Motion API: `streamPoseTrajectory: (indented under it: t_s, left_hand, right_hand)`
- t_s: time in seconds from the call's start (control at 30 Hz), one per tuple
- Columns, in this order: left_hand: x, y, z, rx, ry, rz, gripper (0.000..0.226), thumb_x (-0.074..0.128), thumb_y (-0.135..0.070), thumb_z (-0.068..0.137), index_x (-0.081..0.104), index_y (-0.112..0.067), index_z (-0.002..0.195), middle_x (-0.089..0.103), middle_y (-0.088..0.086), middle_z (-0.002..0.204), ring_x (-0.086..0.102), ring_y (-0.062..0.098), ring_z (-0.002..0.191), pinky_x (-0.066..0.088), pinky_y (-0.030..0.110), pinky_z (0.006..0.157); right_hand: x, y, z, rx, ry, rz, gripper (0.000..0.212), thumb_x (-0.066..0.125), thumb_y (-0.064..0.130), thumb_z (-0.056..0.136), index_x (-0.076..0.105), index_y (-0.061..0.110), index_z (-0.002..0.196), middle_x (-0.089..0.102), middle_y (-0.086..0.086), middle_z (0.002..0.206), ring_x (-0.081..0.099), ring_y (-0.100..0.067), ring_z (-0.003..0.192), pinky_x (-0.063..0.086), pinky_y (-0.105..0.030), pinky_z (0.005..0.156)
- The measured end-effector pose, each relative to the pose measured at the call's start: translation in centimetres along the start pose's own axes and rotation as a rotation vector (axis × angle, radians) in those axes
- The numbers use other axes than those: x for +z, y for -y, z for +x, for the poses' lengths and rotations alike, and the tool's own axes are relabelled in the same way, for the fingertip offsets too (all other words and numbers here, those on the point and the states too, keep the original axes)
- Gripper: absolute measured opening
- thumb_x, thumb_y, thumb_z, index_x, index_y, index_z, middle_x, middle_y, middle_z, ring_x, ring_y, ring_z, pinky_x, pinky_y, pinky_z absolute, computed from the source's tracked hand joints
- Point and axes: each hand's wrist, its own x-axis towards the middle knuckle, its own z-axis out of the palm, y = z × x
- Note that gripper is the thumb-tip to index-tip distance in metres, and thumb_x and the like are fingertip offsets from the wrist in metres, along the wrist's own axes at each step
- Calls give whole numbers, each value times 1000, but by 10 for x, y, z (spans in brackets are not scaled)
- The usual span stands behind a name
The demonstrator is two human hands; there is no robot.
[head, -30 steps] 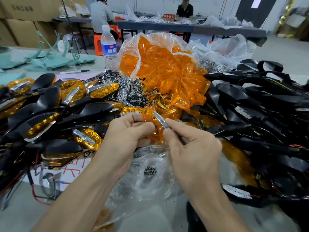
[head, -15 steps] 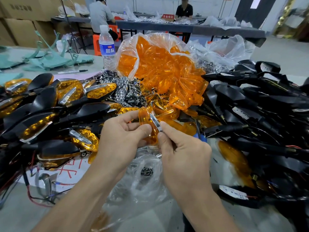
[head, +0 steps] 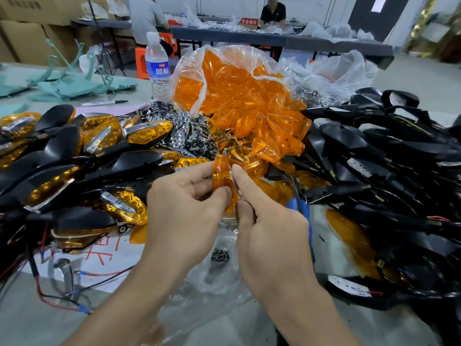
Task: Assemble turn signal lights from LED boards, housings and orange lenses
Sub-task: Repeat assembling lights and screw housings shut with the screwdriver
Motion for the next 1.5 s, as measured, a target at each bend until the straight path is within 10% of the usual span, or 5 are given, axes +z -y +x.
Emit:
streamPoseTrajectory:
  t_s: [0.3, 0.57, 0.8, 1.1, 1.5]
  left_hand:
    - [-2, 6, 3, -100, 8, -141, 34, 78, -7, 90, 84, -40, 90, 81, -1, 81, 78, 14, 71, 60, 24, 60]
    - [-13, 5, 18, -360, 42, -439, 15, 79, -26, 65, 84, -18, 77, 78, 9, 77, 73, 17, 64, 60, 27, 59]
    - [-12, 6, 15, -376, 96, -591, 18, 72, -18, 75, 74, -7, 89, 77, 13, 81, 73, 19, 65, 59, 27, 55]
    - [-4, 5, 8, -337, 32, -547, 7, 75, -21, 73, 79, -17, 77, 75, 7, 75, 69, 16, 61, 56, 25, 54]
    - [-15, -2, 16, -143, 48, -83, 27, 73, -41, 82, 77, -43, 108, 81, -13, 102, 75, 5, 102, 54, 41, 99]
  right_hand:
    - [10, -15, 1, 13, 94, 118, 39, 28, 59, 106, 59, 45, 125, 56, 45, 85, 54, 19, 70, 37, 5, 59]
    - [-16, -16, 16, 298, 326, 769, 44, 75, 35, 93, 67, 32, 136, 77, 4, 81, 74, -18, 66, 60, -28, 60]
    - [-15, -4, 15, 412, 439, 1064, 20, 63, 31, 98, 78, 21, 89, 76, -12, 86, 75, -28, 76, 61, -35, 65]
    - [-11, -1, 11, 414, 340, 1010, 28, 61, 23, 104, 76, 10, 83, 73, -16, 75, 73, -31, 65, 60, -35, 62]
    - [-89, -45, 34, 468, 223, 720, 7, 77, 10, 73, 73, 16, 71, 70, -13, 69, 58, -23, 65, 50, -38, 65]
